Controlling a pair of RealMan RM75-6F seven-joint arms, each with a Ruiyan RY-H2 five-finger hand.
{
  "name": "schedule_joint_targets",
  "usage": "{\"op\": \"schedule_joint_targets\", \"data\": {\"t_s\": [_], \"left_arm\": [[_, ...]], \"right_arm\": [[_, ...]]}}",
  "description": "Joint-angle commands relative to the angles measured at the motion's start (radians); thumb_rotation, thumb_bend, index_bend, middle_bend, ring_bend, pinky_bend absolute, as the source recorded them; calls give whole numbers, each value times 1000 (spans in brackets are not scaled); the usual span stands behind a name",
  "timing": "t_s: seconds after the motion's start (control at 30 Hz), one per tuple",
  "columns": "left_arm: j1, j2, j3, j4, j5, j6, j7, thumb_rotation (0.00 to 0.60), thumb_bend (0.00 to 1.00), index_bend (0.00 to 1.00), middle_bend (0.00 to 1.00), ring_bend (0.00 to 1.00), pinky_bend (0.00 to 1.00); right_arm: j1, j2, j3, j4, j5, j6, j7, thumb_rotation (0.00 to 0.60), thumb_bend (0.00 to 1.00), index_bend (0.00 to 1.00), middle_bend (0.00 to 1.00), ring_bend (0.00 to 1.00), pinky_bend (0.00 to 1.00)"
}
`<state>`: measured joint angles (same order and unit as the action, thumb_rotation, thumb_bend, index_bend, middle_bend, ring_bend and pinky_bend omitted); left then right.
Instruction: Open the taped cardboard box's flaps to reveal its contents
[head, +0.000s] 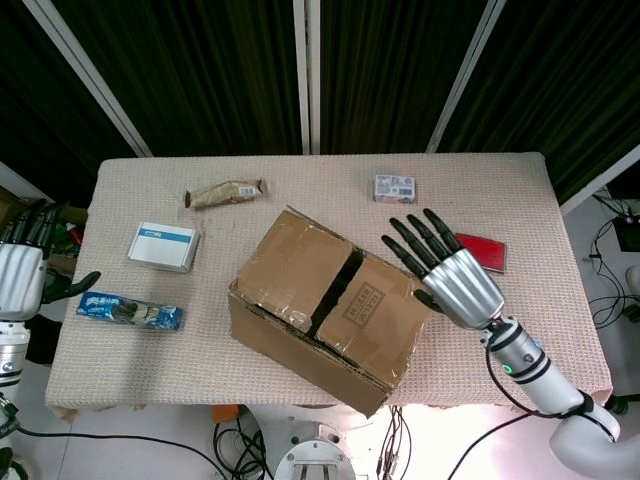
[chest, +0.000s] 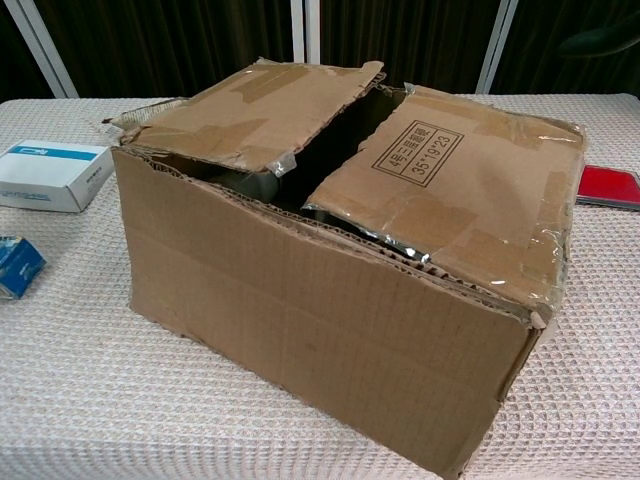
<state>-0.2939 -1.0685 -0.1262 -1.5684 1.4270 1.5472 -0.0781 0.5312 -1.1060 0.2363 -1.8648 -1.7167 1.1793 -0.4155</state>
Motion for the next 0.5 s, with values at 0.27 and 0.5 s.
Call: {"op": "schedule_joint_targets", "data": {"t_s": [0.27, 0.5], "left_arm": [[19, -22, -22, 82, -19, -21, -87, 0, 0, 36, 132, 76, 166], [30, -38, -30, 150, -17, -19, -101, 0, 0, 36, 132, 76, 166]], "right_arm": [[244, -243, 61, 31, 282, -259, -310, 600, 0, 0, 0, 0, 0], [321, -388, 58, 156, 329, -255, -339, 600, 0, 0, 0, 0, 0]]}}
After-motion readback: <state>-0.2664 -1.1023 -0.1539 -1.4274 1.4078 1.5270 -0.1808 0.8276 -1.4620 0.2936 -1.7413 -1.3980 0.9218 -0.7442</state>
